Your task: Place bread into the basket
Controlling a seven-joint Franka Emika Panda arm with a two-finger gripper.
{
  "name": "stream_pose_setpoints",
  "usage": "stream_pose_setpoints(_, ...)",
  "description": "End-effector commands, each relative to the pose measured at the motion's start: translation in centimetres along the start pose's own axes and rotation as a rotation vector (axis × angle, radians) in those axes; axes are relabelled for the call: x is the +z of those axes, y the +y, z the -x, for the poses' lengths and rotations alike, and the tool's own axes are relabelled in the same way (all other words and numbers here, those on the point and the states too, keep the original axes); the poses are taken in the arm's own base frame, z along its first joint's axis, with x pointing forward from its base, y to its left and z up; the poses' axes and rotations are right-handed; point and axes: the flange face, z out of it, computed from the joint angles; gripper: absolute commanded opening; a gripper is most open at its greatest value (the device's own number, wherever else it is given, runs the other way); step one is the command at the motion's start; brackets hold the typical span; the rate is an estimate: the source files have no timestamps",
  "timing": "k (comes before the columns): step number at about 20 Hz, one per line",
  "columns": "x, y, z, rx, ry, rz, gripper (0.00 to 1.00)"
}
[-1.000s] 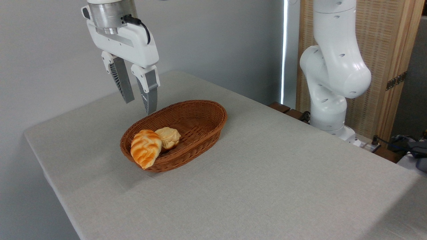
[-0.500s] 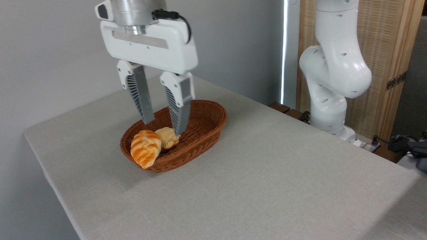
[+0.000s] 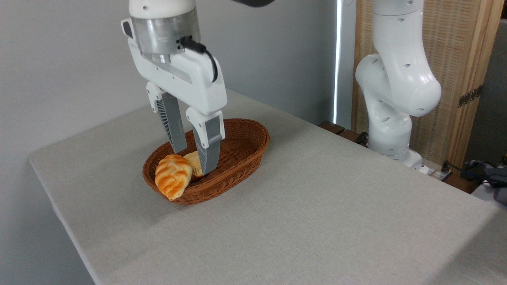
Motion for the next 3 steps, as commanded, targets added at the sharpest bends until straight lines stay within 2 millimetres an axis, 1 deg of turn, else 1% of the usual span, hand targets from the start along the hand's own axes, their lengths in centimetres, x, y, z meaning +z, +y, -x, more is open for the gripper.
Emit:
stream_pose_setpoints(1, -0.48, 0.61, -0.03, 0.022, 0.011, 0.021, 1.0)
stream_pose_setpoints(3, -0.7, 0.87, -0.16, 0.021, 0.016, 0.02, 1.0)
